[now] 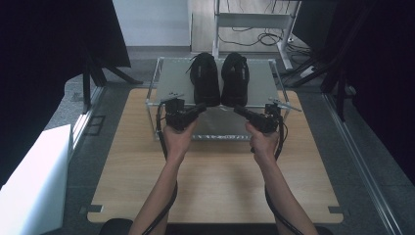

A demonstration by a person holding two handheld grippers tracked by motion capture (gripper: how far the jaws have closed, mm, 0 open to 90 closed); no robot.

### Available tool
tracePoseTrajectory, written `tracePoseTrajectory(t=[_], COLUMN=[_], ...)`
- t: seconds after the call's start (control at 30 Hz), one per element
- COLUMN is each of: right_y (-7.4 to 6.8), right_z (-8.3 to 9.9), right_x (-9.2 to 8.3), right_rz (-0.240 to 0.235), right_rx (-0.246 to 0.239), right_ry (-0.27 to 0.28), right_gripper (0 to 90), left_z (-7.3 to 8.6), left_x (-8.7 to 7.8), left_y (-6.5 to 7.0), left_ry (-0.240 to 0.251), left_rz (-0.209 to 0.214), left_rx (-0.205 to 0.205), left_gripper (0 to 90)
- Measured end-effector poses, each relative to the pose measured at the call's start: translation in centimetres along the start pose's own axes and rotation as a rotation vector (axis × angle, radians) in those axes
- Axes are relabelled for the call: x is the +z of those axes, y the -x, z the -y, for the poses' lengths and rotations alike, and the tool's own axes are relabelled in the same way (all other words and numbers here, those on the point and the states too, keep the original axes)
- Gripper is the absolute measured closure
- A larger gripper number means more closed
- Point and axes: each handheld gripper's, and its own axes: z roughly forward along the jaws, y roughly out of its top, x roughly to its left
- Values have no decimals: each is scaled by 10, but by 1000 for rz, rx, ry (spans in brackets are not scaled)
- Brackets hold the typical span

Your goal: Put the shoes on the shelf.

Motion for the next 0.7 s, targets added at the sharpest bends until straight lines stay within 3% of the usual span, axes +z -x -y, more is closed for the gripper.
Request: tracePoseTrajectory(t=[0.33, 0.53, 0.7], right_y=[9, 10, 10], right_z=[-4, -3, 4], right_x=[11, 8, 3], right_rz=[25, -5, -22], right_rx=[37, 31, 22], right_ry=[0, -14, -27], right_gripper=[900, 867, 785], left_z=[-5, 1, 7], left_x=[13, 9, 6], left_y=[-8, -7, -2], left_ry=[-18, 5, 1], left_rz=[-53, -4, 13], left_rx=[-26, -54, -46], left_gripper=[897, 839, 695])
